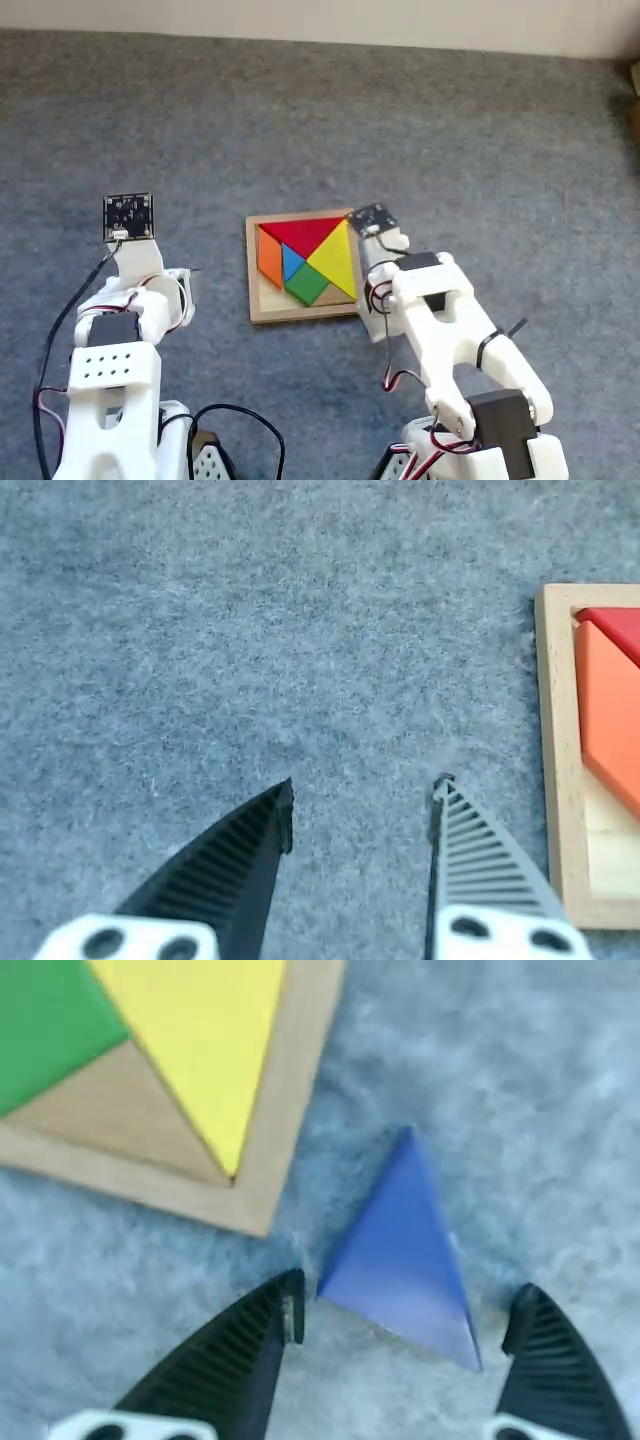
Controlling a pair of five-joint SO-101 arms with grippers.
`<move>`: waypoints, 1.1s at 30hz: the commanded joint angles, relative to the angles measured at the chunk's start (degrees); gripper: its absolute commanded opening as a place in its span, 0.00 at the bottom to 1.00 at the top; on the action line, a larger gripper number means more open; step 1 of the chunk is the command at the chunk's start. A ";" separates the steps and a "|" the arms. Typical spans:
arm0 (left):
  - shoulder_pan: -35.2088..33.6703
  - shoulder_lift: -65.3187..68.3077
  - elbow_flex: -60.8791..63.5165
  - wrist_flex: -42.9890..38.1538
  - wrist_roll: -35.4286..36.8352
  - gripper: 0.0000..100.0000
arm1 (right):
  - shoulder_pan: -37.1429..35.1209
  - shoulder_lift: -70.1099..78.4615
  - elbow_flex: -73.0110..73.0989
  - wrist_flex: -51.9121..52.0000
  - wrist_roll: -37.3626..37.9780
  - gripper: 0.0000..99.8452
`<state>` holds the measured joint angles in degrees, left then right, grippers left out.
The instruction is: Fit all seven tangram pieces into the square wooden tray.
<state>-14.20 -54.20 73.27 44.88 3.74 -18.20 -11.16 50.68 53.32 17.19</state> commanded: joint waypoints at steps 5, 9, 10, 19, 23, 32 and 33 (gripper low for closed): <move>-0.92 -0.75 -0.22 -0.88 -0.53 0.23 | -0.48 0.22 -2.15 0.84 3.43 0.31; -1.01 -0.75 -0.22 -0.88 -0.53 0.23 | -0.48 0.31 -2.15 0.40 3.43 0.31; -1.36 -0.75 -0.22 -0.88 -0.53 0.23 | -0.48 0.31 -2.15 -0.57 3.43 0.31; -3.03 -0.84 -0.22 -1.05 -0.53 0.23 | -0.40 0.31 -1.71 -7.96 3.25 0.31; -3.03 -0.84 -0.22 -1.05 -0.53 0.23 | -0.40 0.31 -1.54 -7.69 3.34 0.31; -3.03 -0.84 -0.22 -1.05 -0.53 0.23 | 0.75 0.04 -2.07 -2.77 3.43 0.24; -3.03 -0.84 -0.22 -1.05 -0.53 0.23 | 0.75 -0.04 -2.07 -1.98 3.43 0.24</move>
<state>-16.31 -54.29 73.27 44.88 3.74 -18.11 -10.73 50.59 48.75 20.00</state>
